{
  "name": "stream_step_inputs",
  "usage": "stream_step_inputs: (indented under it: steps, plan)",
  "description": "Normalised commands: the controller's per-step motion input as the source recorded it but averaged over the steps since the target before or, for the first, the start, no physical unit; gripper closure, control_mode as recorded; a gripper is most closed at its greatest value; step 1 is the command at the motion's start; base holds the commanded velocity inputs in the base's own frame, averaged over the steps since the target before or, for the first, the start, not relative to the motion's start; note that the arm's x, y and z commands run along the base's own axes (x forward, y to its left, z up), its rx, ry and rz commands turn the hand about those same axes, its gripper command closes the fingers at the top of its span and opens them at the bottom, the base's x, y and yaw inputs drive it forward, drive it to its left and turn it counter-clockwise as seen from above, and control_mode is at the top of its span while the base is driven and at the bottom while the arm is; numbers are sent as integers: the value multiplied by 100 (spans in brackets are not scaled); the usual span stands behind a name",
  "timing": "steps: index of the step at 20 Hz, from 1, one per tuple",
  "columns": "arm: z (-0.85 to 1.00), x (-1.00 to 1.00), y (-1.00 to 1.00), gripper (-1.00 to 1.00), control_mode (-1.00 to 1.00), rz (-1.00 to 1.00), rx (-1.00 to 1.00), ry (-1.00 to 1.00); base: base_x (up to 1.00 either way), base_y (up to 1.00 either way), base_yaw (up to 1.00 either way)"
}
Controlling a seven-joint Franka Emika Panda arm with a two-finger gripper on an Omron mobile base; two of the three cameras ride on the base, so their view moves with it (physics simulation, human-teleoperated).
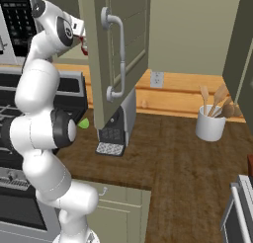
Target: Put the shaker and condiment bottle from the counter next to their counterparts in the cabinet.
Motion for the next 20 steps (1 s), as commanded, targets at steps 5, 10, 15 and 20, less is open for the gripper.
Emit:
stream_step_inputs:
  steps: [5,10,15,20]
  plan:
    - [0,-29,10,-100,-100,1,-6,-21,0,0,0]
    - [-20,-100,2,-100,-100,0,0,-13,0,0,0]
    - [-56,-100,0,-100,-100,0,1,0,0,0,0]
    - [-66,-100,0,-100,-100,0,3,0,0,0,0]
